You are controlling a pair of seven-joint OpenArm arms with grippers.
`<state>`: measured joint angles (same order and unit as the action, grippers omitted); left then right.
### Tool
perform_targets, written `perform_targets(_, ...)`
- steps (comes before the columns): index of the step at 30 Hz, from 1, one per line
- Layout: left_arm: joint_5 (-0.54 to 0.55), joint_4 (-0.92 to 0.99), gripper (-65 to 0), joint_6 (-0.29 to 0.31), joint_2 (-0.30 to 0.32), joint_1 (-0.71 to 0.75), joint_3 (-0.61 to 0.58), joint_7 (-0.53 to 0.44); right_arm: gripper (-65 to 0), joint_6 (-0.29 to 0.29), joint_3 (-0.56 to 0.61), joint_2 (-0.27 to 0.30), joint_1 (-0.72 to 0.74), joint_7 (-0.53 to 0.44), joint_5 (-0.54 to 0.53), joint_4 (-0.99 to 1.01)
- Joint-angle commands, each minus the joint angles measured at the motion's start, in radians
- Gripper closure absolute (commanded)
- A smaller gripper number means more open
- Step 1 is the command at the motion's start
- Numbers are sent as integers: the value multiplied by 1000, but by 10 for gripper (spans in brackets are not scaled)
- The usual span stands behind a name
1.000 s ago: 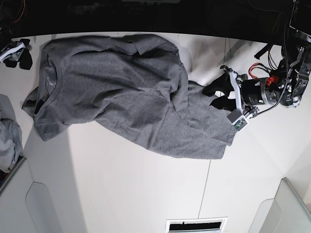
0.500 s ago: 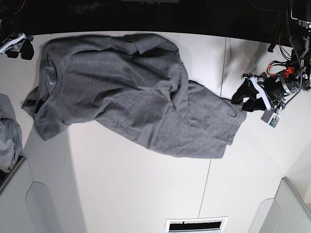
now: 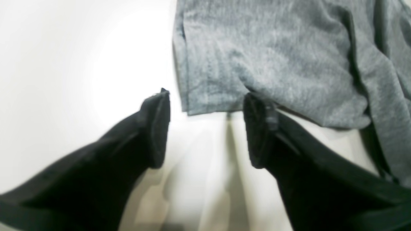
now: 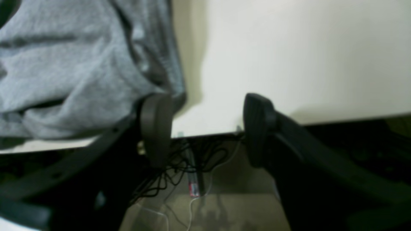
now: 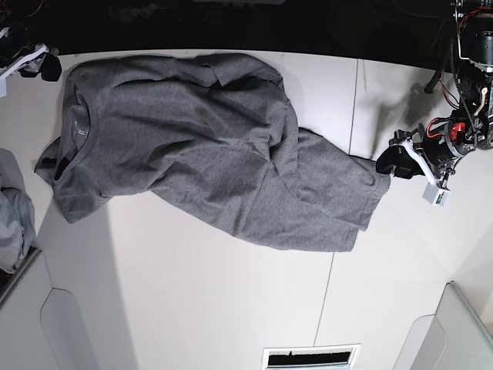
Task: Layout the t-shirt on the table in an organized manner, then fold the t-shirt properly
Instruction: 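Grasp the bunched hem corner with the left gripper, then pull the hem corner with the left gripper away from the collar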
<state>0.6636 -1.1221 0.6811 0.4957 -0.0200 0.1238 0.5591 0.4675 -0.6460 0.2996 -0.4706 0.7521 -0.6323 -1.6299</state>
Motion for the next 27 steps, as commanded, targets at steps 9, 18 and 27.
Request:
perform_targets(9,-62,-8,-398,-7,-23,-19,-95,-76,-347,0,148,15,9,-60,49,12)
perform_targets(18,-83,-8,-347,-15,-51,-19,-99,-102,-333,1,151,2,24,-60,24,11)
perform_targets(27,-67,-49,0,17,-32,-20,-76,-67,0,85,146,-15,47,-104,58,5)
